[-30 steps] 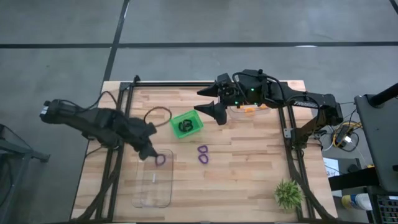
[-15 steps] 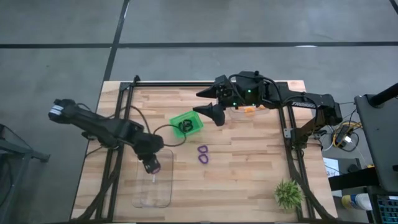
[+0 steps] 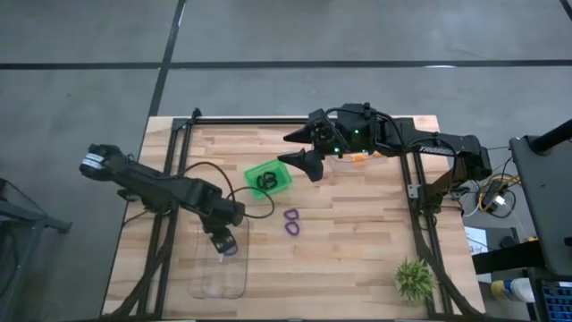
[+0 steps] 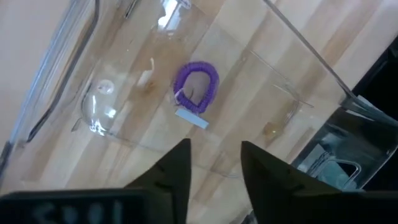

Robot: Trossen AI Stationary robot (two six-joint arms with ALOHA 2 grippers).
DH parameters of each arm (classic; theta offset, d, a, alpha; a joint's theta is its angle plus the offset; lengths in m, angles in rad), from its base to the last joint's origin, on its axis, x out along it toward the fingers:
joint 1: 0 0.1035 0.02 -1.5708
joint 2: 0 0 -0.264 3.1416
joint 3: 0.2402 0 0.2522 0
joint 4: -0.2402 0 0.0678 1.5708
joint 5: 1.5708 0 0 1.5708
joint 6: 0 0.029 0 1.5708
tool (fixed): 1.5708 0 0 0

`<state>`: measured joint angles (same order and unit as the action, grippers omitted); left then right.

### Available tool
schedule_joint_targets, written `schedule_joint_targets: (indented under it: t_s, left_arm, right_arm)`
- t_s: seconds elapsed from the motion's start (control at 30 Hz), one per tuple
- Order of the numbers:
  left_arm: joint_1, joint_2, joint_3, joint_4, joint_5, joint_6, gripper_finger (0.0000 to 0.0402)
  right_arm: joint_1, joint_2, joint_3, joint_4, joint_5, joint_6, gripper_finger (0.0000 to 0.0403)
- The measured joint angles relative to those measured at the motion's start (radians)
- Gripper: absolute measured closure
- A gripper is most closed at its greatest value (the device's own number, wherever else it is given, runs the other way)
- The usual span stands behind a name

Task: Sort spring keychains
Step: Put the top purple spring keychain into the bottom transparent bin

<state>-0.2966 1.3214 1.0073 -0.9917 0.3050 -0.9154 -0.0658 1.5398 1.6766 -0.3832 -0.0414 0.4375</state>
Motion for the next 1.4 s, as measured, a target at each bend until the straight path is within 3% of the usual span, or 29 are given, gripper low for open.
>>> schedule_joint_targets:
  t_s: [0.17,0.33,0.63,0.83,1.1,1.4]
  left_arm:
    - [0.000,-0.025,0.000,0.004,-0.017,0.001,0.0243]
    - [0.001,-0.067,0.005,0.021,-0.080,-0.030,0.0242]
    - [0.001,-0.152,0.089,0.144,-0.223,-0.072,0.0242]
    - [0.009,-0.224,0.216,0.159,-0.359,-0.009,0.0242]
    - [0.009,-0.307,0.370,0.301,-0.579,0.129,0.0242]
    - [0.009,-0.385,0.452,0.468,-0.584,0.300,0.0241]
  right_arm:
    - [0.000,0.000,-0.005,-0.050,0.000,0.018,0.0044]
    - [0.001,0.000,-0.022,-0.142,-0.006,0.081,0.0044]
    - [0.002,0.015,-0.146,-0.150,-0.006,0.257,0.0044]
    - [0.003,0.073,-0.226,-0.155,0.007,0.342,0.0044]
    - [0.015,0.185,-0.233,-0.166,-0.073,0.432,0.0044]
    - [0.041,0.288,-0.224,-0.234,-0.121,0.455,0.0044]
